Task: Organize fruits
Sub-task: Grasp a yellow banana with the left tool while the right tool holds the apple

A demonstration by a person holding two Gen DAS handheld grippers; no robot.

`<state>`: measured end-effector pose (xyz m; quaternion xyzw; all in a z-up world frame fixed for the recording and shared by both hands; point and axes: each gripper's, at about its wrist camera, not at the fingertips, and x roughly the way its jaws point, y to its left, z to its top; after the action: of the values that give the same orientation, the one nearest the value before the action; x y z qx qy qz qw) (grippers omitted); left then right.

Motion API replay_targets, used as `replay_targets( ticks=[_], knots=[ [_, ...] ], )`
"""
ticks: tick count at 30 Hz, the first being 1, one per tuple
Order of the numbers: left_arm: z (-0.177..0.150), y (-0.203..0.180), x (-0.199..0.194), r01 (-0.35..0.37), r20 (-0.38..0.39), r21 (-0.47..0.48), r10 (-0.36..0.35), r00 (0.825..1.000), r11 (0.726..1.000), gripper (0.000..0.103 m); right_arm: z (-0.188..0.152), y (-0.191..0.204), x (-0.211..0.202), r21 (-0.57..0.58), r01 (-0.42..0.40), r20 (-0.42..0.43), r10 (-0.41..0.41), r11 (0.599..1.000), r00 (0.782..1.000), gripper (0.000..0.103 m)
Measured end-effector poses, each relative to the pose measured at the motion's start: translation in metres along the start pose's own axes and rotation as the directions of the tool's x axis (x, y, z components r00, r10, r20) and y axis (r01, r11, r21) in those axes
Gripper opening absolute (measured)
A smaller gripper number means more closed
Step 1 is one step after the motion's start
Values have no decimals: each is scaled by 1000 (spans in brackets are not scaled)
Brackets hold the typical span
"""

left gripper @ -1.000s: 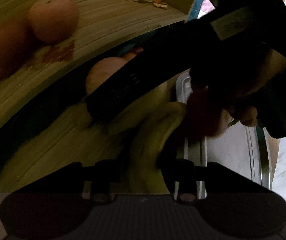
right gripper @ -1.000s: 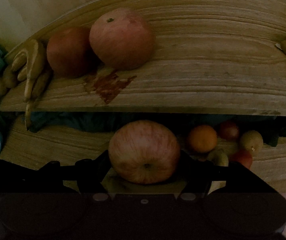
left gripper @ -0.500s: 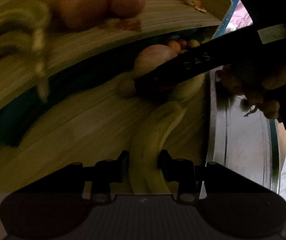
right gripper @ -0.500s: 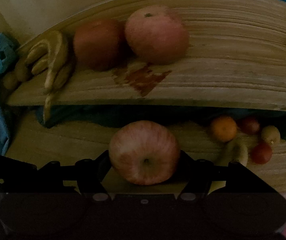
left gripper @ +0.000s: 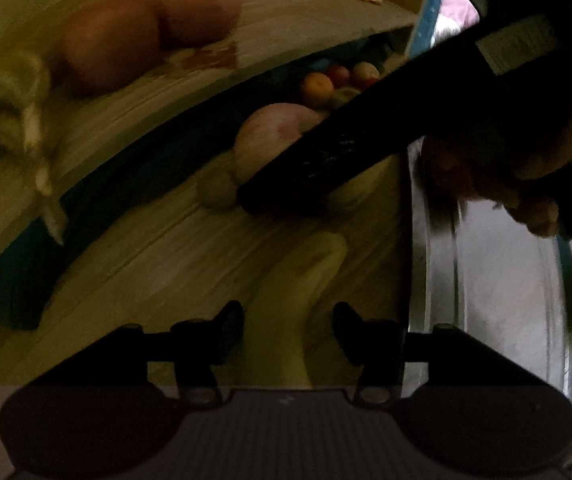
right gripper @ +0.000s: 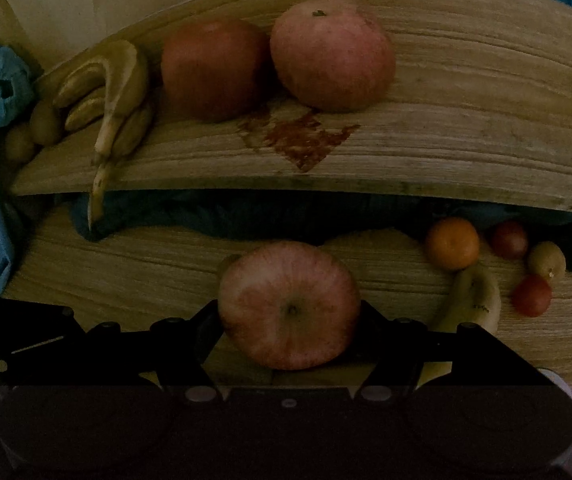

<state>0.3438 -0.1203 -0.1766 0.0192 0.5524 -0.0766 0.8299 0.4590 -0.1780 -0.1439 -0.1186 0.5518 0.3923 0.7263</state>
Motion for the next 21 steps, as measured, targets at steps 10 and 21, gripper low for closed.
replay_targets(
  ticks=[10, 21],
  knots=[
    [-9, 5, -5, -40, 7, -13, 40, 999, 999, 37, -10, 11, 5, -34, 38, 40, -36, 999, 999, 59],
    [-27, 14, -15, -77, -8, -101, 77, 997, 992, 37, -12, 23, 16, 1, 74, 108, -74, 997, 991, 69]
  ],
)
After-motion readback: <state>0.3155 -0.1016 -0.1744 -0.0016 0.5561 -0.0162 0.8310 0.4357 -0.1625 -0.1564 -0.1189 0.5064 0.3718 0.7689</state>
